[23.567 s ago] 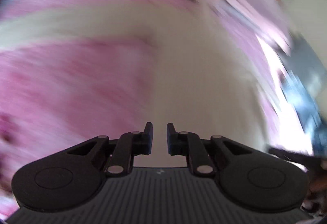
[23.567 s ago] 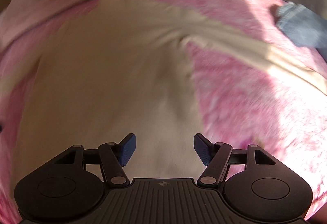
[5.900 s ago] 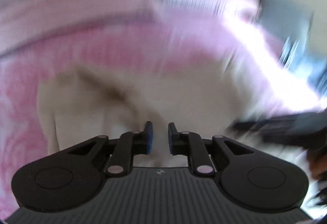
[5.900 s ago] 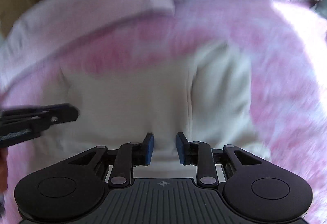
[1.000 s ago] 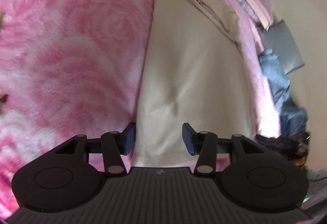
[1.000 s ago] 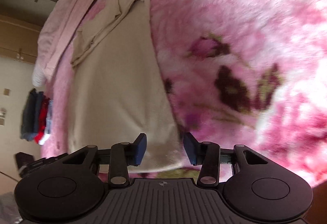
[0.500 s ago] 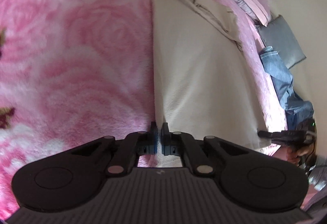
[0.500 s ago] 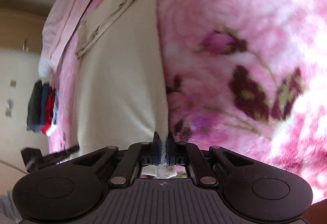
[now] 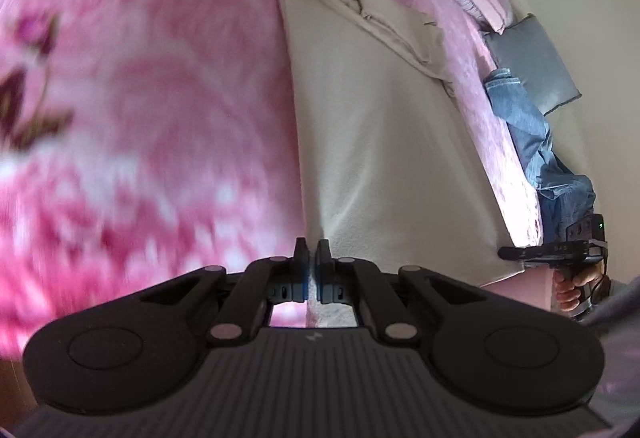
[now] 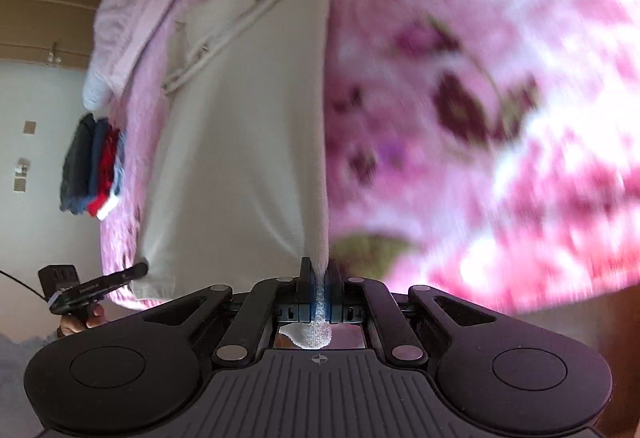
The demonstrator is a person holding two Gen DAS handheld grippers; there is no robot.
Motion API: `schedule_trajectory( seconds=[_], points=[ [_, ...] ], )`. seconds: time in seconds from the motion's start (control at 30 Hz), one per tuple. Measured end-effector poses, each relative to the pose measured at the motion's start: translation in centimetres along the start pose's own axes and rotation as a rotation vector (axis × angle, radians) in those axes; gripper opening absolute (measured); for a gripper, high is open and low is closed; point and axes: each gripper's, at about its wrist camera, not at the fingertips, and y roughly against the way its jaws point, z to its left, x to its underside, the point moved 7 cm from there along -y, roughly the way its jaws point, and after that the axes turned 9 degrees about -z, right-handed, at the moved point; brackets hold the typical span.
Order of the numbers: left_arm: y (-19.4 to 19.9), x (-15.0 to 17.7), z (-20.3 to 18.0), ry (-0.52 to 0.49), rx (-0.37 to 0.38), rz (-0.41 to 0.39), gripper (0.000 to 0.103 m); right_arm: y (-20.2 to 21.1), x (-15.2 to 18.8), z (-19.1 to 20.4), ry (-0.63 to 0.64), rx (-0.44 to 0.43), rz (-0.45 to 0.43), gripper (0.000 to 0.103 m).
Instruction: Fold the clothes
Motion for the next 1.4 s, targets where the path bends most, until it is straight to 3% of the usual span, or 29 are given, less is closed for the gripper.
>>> schedule_trajectory(
  seconds=[0.13,0.3,0.57,0.63,0.7,0.73,0.83,0.87,1.0,1.13,1.3,1.37,1.4],
  points=[
    [1.5,1.3,-0.6,0.073,0.001,-0.008,0.001,0.9,1.1,0.0,-0.048,0.017,0.037,0.002],
    [0.4,-6.9,-2.7,0.063,0.079,-0.14,0.001,2.8,-2.2,1.8,-0.056,-0.022,-0.031,0.002],
    [-1.1,-20.3,-6.1,0.042,0.206,-0.354,0.001,3.8,-16.7,6.4,-0.047,-0.148,-0.353,0.002],
    [-2.8,-22.2,-5.2,0.055,0.165,-0.352,0.002,2.4,-20.7,7.2,-0.046,-0.146,-0.411,0.002],
    [-4.5,-24.0,-4.3,0.068,0.12,-0.346,0.009,0.4,-24.8,7.6,-0.068,-0.125,-0.46,0.003],
    [-5.4,-24.9,-3.8,0.075,0.097,-0.343,0.012,-0.8,-26.6,7.5,-0.089,-0.105,-0.475,0.006],
    [-8.0,-27.6,-2.3,0.095,0.028,-0.333,0.026,-3.5,-30.5,6.7,-0.122,-0.006,-0.512,0.052],
    [-8.8,-28.5,-1.8,0.101,0.005,-0.33,0.028,-4.0,-31.4,6.4,-0.124,0.021,-0.522,0.053],
    [-11.9,-31.2,-0.2,0.107,-0.072,-0.305,0.031,-4.6,-31.3,5.3,-0.06,0.041,-0.516,0.053],
    [-14.8,-30.7,-0.4,0.063,-0.057,-0.242,0.033,-6.5,-30.7,3.9,-0.009,0.114,-0.479,0.053],
    [-17.7,-33.0,-1.3,0.016,-0.06,-0.269,0.043,-9.2,-31.6,2.0,0.008,0.18,-0.477,0.053],
    [-19.0,-33.5,-1.5,-0.009,-0.048,-0.258,0.041,-10.0,-31.9,1.2,-0.036,0.167,-0.48,0.053],
    [-19.6,-33.7,-1.6,-0.022,-0.041,-0.251,0.034,-10.4,-32.1,0.8,-0.058,0.16,-0.481,0.053]
  ],
)
